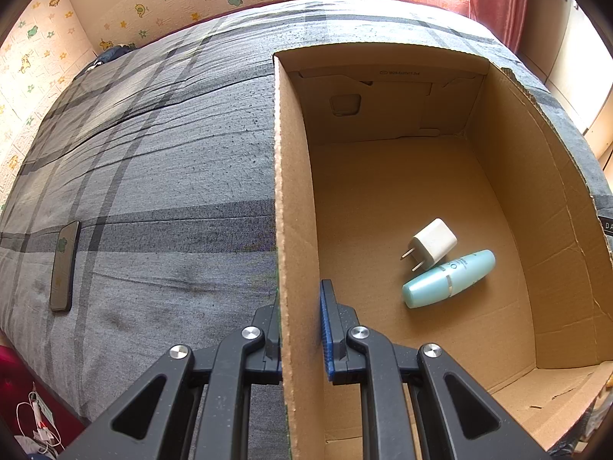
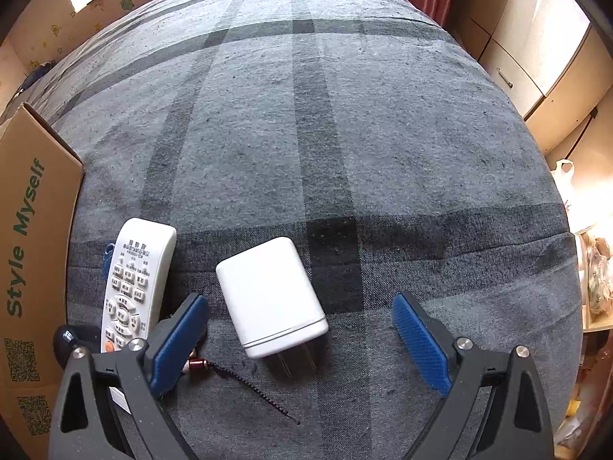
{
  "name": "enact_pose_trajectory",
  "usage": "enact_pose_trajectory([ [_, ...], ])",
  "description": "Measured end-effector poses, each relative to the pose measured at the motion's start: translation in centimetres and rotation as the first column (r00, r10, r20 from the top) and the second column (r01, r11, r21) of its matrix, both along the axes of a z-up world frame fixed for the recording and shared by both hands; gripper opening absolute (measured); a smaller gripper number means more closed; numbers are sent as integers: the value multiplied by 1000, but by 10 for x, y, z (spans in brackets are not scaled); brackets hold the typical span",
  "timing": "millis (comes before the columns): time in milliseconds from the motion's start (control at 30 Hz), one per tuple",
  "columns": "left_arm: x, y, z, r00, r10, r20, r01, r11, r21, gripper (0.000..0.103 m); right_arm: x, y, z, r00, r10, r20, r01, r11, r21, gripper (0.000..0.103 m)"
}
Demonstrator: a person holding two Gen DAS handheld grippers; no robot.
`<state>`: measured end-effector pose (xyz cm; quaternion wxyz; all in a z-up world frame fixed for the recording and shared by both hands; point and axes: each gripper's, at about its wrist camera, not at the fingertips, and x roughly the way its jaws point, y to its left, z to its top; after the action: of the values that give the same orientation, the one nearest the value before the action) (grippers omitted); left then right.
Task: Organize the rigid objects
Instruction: 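Lower the right tool onto the larger white charger and close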
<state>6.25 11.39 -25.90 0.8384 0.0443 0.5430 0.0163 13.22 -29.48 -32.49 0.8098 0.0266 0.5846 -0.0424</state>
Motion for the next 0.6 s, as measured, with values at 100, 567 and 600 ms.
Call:
enact_pose_trajectory([
  [100,0,0,0,1000,-1,0,1,1000,2,15,3,2,-1,1000,4,-7,-4,1000,4,89],
  [567,0,0,0,1000,3,1,-3,1000,-1,15,-7,27,13,1000,17,19,-17,1000,11,50],
  [600,0,-1,0,1000,3,1,-3,1000,-2,15,-9,27,15,1000,17,16,-17,1000,8,50],
])
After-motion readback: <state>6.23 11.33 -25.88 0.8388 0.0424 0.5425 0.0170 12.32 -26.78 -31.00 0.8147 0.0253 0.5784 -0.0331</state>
